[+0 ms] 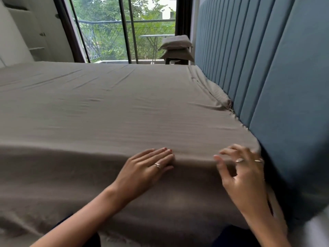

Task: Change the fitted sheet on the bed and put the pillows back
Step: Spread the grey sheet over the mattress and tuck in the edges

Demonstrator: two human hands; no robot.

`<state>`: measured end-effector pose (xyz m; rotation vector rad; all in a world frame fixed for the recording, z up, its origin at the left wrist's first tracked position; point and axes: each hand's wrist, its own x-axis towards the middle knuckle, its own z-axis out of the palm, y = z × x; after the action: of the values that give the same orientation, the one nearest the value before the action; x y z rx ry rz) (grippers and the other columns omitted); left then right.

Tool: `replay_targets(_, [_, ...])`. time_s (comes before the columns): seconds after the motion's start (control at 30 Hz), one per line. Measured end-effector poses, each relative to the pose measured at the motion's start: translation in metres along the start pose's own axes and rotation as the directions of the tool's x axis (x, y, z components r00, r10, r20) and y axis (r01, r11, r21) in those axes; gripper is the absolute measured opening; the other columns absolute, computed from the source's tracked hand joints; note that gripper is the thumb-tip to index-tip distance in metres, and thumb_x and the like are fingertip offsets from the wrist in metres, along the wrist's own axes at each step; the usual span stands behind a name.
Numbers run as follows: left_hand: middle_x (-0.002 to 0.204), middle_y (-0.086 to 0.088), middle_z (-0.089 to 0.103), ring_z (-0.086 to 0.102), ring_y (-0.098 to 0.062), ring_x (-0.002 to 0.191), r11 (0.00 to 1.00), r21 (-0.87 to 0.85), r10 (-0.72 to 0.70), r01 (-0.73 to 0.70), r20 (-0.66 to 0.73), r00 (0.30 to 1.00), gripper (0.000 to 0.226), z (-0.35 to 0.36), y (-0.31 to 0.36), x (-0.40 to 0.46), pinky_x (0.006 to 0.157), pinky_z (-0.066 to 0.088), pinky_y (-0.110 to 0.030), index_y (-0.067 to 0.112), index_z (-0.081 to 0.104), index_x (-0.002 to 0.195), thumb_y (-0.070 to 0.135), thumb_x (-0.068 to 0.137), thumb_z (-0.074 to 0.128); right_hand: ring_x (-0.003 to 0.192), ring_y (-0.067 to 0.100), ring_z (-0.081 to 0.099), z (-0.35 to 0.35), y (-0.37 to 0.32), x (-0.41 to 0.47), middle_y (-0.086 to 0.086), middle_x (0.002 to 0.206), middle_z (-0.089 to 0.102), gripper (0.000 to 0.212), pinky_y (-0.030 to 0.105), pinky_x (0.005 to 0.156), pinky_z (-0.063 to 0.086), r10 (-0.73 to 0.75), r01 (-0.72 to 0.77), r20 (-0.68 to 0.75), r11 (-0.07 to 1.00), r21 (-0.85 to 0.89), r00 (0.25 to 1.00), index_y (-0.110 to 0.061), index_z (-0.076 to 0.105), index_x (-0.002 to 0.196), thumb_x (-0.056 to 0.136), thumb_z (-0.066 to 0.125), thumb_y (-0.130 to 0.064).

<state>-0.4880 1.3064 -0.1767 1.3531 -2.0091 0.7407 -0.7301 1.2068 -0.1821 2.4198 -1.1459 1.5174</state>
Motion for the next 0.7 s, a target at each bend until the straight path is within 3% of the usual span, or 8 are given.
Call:
replay_targets(0.13, [0.121,0.001,0.067,0.063,-0.012,0.113,0.998,0.037,-0.046,0.046,0.003,0.999,0.022,-0.02,-0.026,-0.023,0.089,0.054,-0.036,0.014,0.073,0.111,0.022,0.092,0.066,0.107,0.018,0.057,0.033,-0.028,0.009,-0.001,0.113,0.067,0.037,0.037,0.093,0.041,-0.232,0.231,0.123,0.973,0.03,0.965,-0.019,0.073,0.101,0.087,0.053,-0.046])
replay_targets(0.3, [0.111,-0.006,0.072,0.067,-0.019,0.105,0.999,-0.029,-0.046,0.046,-0.013,0.999,0.02,-0.017,-0.023,-0.018,0.084,0.057,-0.038,0.007,0.075,0.101,0.009,0.092,0.057,0.093,0.01,0.061,0.042,-0.042,0.01,-0.011,0.095,0.071,0.024,0.035,0.081,0.046,-0.165,0.148,0.076,0.97,0.194,0.983,-0.019,0.072,0.079,0.086,0.056,-0.037])
replay_targets(0.4, [0.11,-0.008,0.072,0.068,-0.021,0.105,0.999,-0.042,-0.028,0.026,-0.041,0.999,0.025,-0.016,-0.02,-0.024,0.084,0.057,-0.039,0.004,0.074,0.101,-0.005,0.084,0.059,0.089,0.012,0.063,0.039,-0.043,0.002,-0.008,0.092,0.071,0.023,0.037,0.078,0.049,-0.213,0.201,0.029,0.953,0.227,0.977,-0.015,0.069,0.076,0.089,0.056,-0.028])
replay_targets(0.5, [0.115,-0.007,0.07,0.065,-0.02,0.11,0.999,-0.029,0.033,-0.034,-0.046,0.998,0.034,-0.018,-0.019,-0.03,0.088,0.055,-0.038,0.004,0.073,0.104,0.005,0.099,0.04,0.097,0.016,0.064,0.037,-0.042,-0.014,-0.003,0.103,0.071,0.02,0.04,0.086,0.05,-0.304,0.299,-0.009,0.928,0.221,0.953,-0.009,0.07,0.077,0.09,0.057,-0.017])
replay_targets(0.57, [0.119,-0.004,0.068,0.064,-0.017,0.113,0.999,0.003,0.052,-0.052,-0.032,0.998,0.027,-0.02,-0.022,-0.03,0.089,0.054,-0.038,0.008,0.073,0.105,0.007,0.099,0.047,0.105,0.017,0.062,0.036,-0.04,-0.021,0.001,0.112,0.069,0.018,0.043,0.093,0.048,-0.358,0.353,0.0,0.921,0.166,0.934,-0.007,0.071,0.077,0.089,0.06,-0.014])
replay_targets(0.63, [0.12,0.0,0.068,0.062,-0.013,0.114,0.999,0.02,0.042,-0.042,-0.029,0.999,0.017,-0.023,-0.029,-0.032,0.089,0.054,-0.036,0.012,0.073,0.107,0.013,0.095,0.059,0.104,0.019,0.063,0.034,-0.042,-0.019,0.003,0.111,0.069,0.019,0.044,0.092,0.049,-0.379,0.376,0.002,0.918,0.124,0.925,-0.006,0.071,0.08,0.091,0.061,-0.018])
replay_targets(0.7, [0.121,0.003,0.067,0.062,-0.01,0.114,0.999,0.041,0.001,-0.001,-0.009,1.0,0.022,-0.033,-0.041,-0.039,0.091,0.052,-0.034,0.015,0.072,0.11,0.028,0.094,0.062,0.102,0.02,0.063,0.034,-0.052,-0.01,0.002,0.108,0.069,0.022,0.041,0.089,0.049,-0.381,0.377,0.003,0.915,0.14,0.924,-0.006,0.07,0.087,0.091,0.061,-0.026])
